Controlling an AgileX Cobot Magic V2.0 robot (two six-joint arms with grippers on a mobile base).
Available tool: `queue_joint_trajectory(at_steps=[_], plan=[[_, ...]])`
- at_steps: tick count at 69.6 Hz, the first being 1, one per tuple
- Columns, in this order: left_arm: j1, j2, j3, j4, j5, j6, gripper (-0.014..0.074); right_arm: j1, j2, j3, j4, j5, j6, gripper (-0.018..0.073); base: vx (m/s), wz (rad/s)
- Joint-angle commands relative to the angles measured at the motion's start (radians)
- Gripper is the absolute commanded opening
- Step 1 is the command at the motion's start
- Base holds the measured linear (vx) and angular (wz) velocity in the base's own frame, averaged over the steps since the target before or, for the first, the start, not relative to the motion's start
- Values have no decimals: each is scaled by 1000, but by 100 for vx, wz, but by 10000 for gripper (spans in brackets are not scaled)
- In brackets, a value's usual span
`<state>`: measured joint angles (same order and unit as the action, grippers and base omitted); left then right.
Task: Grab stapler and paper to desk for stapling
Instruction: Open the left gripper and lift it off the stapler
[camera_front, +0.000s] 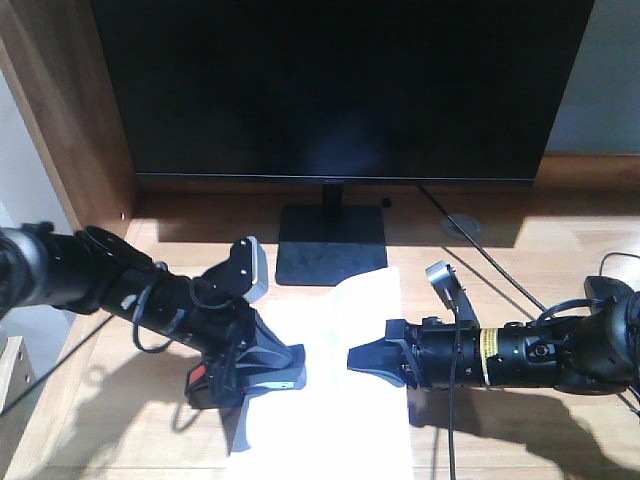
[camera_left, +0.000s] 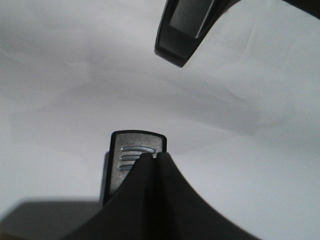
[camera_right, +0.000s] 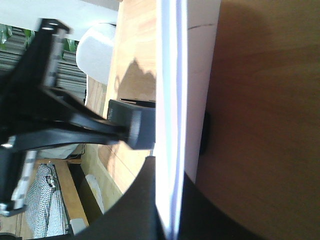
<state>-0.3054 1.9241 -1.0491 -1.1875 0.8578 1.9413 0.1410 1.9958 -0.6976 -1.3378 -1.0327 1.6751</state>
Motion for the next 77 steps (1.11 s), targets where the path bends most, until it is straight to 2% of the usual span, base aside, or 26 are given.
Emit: queue_joint_trajectory(at_steps=[1, 10, 19, 28, 34, 43, 48, 54, 58, 68, 77], plan=[[-3, -109, -9, -8, 11, -18, -6, -1, -38, -18, 20, -65, -6, -3, 0, 0], [-3, -204, -9, -8, 9, -59, -6, -1, -38, -18, 19, -81, -6, -1, 0, 0], [-3, -266, -9, -8, -9, -65, -6, -1, -38, -18, 21, -89, -6, 12, 0, 0], [-3, -292, -9, -8, -23, -68, -6, -1, -38, -18, 20, -90, -6, 74, 0, 0], [-3, -294, -9, -8, -26, -85, -6, -1, -38, -18, 20, -108, -11, 162, 0, 0], [-3, -294, -9, -8, -38, -93, -6, -1, -40, -18, 23, -148, -13, 387, 0, 0], [-3, -294, -9, -8, -38, -93, -6, -1, -53, -18, 22, -129, -13, 521, 0, 0], [-3, -294, -9, -8, -38, -94, -6, -1, -80, -18, 21, -71, -13, 613, 0, 0], [-3, -294, -9, -8, -38, -101, -6, -1, -105, -18, 17, -17, -13, 631, 0, 0], [-3, -294, -9, -8, -38, -129, -6, -1, -180, -18, -13, 142, -14, 610, 0, 0], [-3, -294, -9, -4, -42, -163, -6, -1, -257, -18, -85, 310, -13, 582, 0, 0]])
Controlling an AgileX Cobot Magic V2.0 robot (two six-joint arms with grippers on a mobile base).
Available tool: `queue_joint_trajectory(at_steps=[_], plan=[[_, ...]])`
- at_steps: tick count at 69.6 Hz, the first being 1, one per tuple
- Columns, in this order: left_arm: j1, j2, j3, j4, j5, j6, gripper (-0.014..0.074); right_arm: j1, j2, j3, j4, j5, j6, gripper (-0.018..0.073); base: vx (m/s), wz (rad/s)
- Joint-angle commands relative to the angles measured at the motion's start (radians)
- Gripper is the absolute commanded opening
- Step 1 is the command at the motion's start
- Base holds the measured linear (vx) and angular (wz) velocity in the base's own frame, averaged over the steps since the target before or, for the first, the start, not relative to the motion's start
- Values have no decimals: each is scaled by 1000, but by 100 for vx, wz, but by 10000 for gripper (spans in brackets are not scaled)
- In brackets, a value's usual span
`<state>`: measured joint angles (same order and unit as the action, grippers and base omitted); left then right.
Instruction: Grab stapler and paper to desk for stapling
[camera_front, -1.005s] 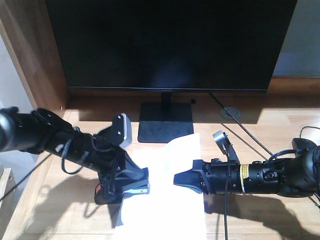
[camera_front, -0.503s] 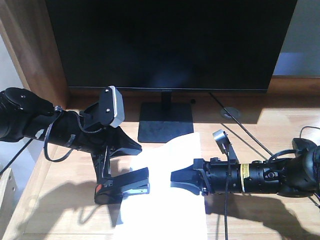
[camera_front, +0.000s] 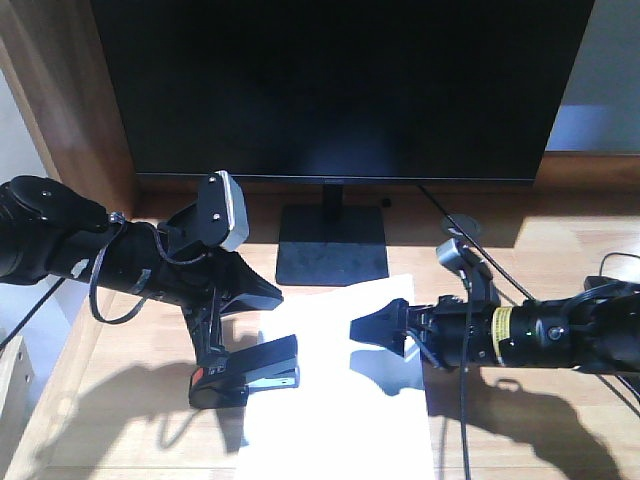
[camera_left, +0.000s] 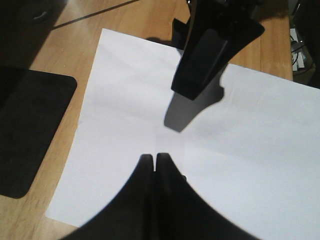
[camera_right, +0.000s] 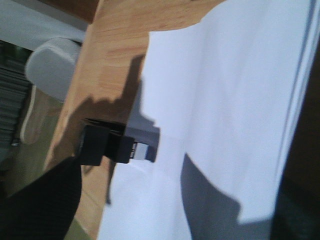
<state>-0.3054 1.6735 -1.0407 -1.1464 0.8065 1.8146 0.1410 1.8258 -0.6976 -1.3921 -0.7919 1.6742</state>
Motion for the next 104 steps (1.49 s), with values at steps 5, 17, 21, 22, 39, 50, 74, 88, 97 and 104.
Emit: queue_joint_trajectory(at_steps=[5, 17, 21, 22, 39, 50, 74, 88, 97, 104], plan=[[-3, -43, -17, -34, -6, -64, -6, -1, -125, -18, -74, 157, -9, 577, 0, 0], [-3, -73, -17, 77, -128, -208, -6, -1, -226, -18, -164, 352, -4, 568, 0, 0], [-3, -91, -17, 141, -178, -271, -6, -1, -261, -18, -186, 403, -4, 547, 0, 0], [-3, -95, -17, 158, -191, -295, -6, -1, -269, -18, -193, 415, -4, 540, 0, 0], [0, -171, -17, 527, -341, -693, -6, -1, -407, -18, -230, 559, -5, 319, 0, 0], [0, -219, -17, 759, -385, -995, -6, -1, -470, -18, -247, 572, -5, 97, 0, 0], [0, -328, -17, 1120, -448, -1510, -6, -1, -631, -18, -247, 600, -5, -6, 0, 0], [0, -421, 34, 1118, -524, -1510, -6, -1, -749, -14, -257, 599, -5, -6, 0, 0], [0, -505, 122, 1117, -630, -1510, -6, -1, -817, -14, -259, 599, -4, -6, 0, 0], [0, -581, 208, 1117, -723, -1510, -6, -1, -862, -14, -276, 599, -1, -6, 0, 0]])
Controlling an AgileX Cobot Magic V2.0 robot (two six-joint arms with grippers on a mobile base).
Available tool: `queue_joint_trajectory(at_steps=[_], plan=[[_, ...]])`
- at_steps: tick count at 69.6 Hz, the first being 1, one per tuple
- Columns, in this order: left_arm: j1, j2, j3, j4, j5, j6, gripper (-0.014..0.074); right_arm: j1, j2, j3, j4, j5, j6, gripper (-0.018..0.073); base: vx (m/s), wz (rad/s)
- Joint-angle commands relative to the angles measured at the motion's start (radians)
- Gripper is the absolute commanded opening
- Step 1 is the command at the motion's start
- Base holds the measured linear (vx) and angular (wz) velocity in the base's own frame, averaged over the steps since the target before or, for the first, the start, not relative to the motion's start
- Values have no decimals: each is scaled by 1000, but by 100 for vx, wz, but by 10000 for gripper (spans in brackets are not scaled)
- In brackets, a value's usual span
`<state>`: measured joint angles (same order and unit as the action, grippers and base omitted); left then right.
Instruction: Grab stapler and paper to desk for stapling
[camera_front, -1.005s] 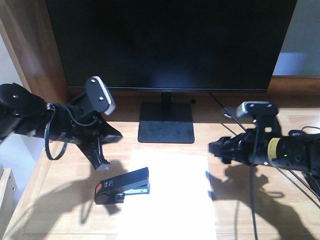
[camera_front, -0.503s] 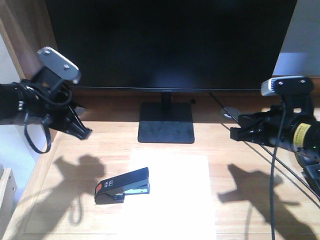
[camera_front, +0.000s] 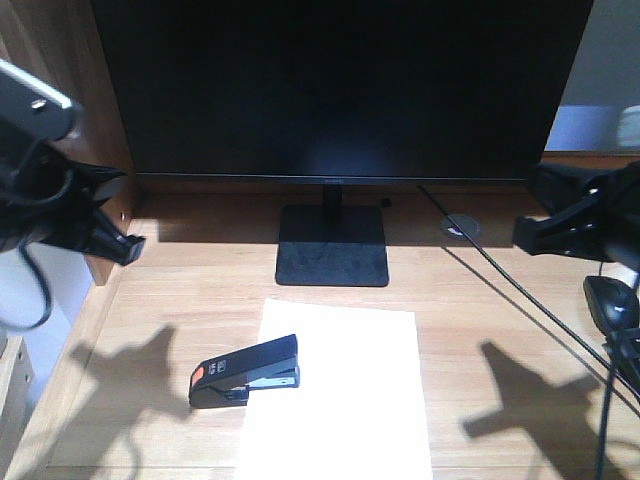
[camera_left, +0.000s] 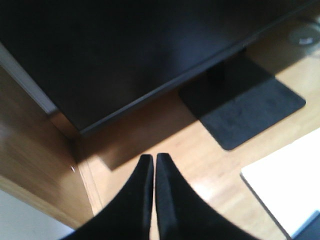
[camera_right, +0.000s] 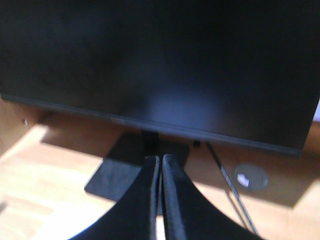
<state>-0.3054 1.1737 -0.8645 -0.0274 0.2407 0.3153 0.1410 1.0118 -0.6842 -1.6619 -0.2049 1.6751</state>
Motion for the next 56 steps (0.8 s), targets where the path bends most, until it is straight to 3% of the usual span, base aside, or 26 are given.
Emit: queue_joint_trajectory(at_steps=[1, 12, 22, 37, 56], plan=[[0, -92, 43, -1, -169, -11, -6, -1, -53, -28, -7, 12, -2, -6, 0, 0], [0, -228, 177, -1, -282, -11, -6, -1, -114, -6, -19, 16, -2, -6, 0, 0], [0, -354, 281, 0, -334, -6, -6, -1, -209, 120, -19, 41, -2, -6, 0, 0], [0, -544, 390, 1, -333, -6, -6, -1, -457, 284, -19, 39, -2, -6, 0, 0], [0, -726, 455, 1, -274, -7, -6, -1, -700, 377, -19, 39, -2, -6, 0, 0]])
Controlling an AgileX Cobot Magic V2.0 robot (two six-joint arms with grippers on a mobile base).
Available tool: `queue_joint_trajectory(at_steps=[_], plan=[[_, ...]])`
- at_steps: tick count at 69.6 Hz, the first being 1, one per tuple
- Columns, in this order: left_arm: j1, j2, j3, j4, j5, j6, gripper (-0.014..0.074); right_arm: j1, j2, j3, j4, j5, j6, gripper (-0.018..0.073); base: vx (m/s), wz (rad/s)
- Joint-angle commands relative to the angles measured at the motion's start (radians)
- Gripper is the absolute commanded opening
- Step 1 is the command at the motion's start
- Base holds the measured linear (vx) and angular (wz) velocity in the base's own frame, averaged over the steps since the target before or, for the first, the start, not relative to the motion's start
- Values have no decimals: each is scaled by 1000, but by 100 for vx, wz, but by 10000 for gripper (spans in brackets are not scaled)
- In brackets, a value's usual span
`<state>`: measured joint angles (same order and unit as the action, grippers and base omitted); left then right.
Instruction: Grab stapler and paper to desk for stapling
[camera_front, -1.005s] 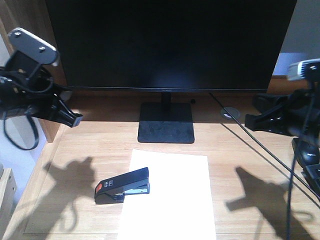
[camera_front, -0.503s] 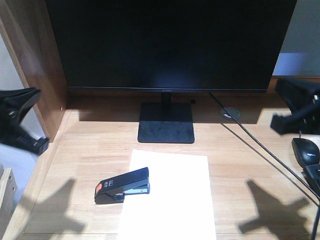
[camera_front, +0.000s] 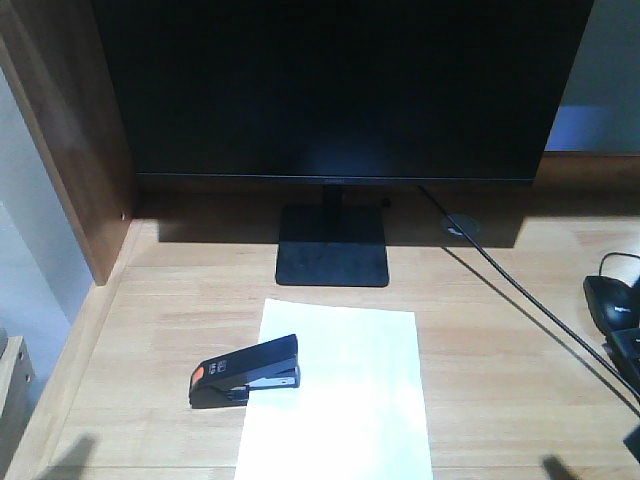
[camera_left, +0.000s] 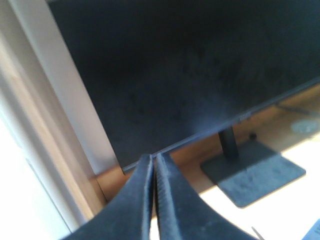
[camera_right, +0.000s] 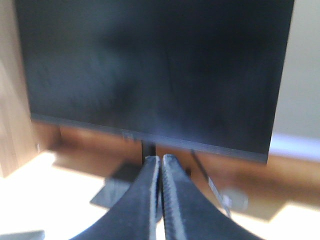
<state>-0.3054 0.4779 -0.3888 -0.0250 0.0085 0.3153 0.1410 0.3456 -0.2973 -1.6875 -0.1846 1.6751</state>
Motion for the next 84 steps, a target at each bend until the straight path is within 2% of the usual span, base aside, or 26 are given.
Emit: queue_joint_trajectory(at_steps=[1, 84], plan=[[0, -35, -20, -1, -39, -7, -6, -1, -39, -8, 6, 19, -2, -6, 0, 0], [0, -67, -18, -1, -15, -7, -6, -1, -56, 1, -1, 17, -2, -6, 0, 0]])
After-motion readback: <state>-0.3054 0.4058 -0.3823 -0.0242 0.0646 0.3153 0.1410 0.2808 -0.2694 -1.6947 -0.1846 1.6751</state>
